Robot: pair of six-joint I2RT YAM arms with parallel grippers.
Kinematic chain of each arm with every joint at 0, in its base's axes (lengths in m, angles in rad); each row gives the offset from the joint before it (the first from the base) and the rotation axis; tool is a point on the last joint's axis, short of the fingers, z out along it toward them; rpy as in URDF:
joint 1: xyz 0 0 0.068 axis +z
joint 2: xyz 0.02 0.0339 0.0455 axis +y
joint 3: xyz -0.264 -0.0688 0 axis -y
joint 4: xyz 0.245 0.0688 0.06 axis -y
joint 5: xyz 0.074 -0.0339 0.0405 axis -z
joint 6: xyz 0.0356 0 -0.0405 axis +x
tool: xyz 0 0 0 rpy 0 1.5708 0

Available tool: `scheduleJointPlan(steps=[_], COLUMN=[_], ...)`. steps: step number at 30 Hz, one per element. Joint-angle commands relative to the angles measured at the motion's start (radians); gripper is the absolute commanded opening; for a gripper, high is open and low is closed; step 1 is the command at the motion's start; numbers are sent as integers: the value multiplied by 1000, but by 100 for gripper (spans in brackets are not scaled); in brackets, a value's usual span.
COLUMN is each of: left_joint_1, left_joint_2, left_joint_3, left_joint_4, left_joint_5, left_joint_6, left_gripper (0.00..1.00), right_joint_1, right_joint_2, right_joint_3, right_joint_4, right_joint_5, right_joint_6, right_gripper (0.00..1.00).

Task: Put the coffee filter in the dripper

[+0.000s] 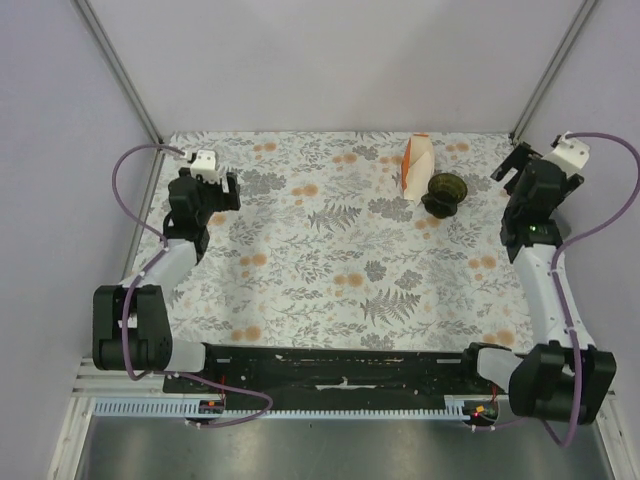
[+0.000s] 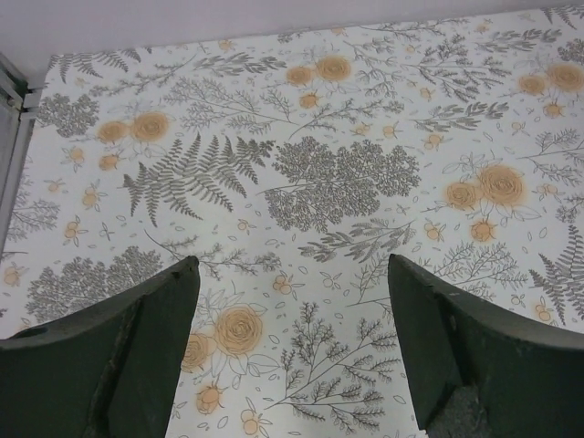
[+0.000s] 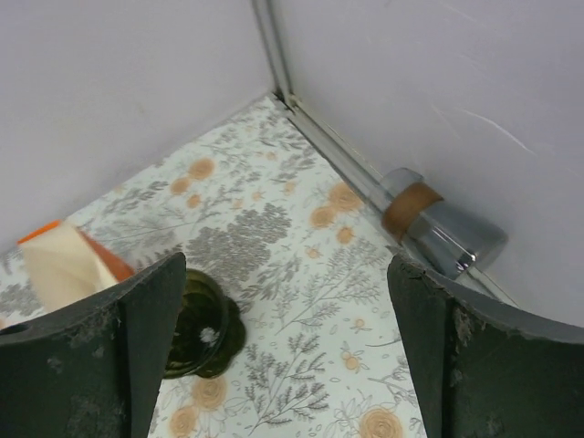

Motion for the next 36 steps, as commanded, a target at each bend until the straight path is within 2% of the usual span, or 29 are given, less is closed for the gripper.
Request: scheduleJointPlan(steps=[1, 5, 9, 21, 29, 32, 34, 36], left_joint_1=[4, 4, 4, 4, 4, 3, 4, 4], left_joint_2=[-11, -1, 22, 67, 52, 41, 38, 35], left_joint_3=[155, 225, 226, 283, 325, 315, 314, 315], left_joint_4=[-368, -494, -511, -541, -572, -568, -566, -569], left_joint_5=[-25, -9, -15, -23, -9, -3, -5, -6], left_joint_6=[60, 66, 90, 107, 107, 107, 113, 119], left_gripper=[88, 86, 85, 82, 81, 81, 81, 81], right_joint_1=[-114, -237, -372, -459, -461, -444, -389, -314], right_joint_2=[177, 308, 426, 764, 756, 707, 651, 620], right_joint_3=[174, 260, 295, 502, 469, 438, 435, 471], right_joint_4=[-258, -337, -341, -406, -419, -415, -398, -392], right_joint_5=[-57, -71, -158, -177, -200, -211, -144, -24], right_joint_6=[103, 160, 225, 200, 166, 144, 92, 9], right_gripper=[98, 98, 98, 97, 84, 75, 73, 76])
